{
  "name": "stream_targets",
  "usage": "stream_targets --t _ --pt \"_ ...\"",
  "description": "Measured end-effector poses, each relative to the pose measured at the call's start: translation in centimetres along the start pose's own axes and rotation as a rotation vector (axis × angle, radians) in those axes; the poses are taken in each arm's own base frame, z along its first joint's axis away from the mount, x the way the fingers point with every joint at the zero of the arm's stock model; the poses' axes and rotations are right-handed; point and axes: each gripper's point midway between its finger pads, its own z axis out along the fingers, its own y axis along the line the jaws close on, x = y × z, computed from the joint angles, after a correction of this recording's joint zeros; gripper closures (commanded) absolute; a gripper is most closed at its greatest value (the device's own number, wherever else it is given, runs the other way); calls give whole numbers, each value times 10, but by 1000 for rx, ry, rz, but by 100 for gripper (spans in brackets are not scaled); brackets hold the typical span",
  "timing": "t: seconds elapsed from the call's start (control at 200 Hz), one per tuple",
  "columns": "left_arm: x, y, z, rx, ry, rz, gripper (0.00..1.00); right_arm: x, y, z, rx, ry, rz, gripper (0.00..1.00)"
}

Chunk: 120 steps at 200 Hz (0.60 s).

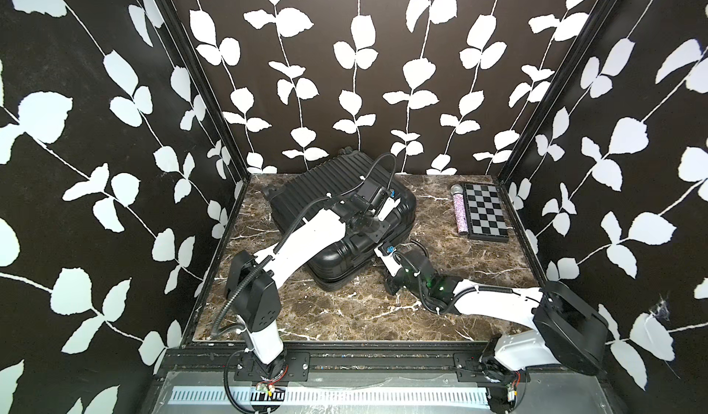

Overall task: Close the suitcase zippers
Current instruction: Zip the zipper on the suitcase.

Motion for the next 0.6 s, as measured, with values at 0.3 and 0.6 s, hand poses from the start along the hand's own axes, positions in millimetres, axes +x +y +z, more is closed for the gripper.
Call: stream_targets --t 0.3,0.6 --pt "-34 6 22 -25 -67 -71 100 -1 37 5 -121 13 -36 100" --pt "-59 15 35 -58 -128 -160 100 -4 63 9 -190 20 -72 100"
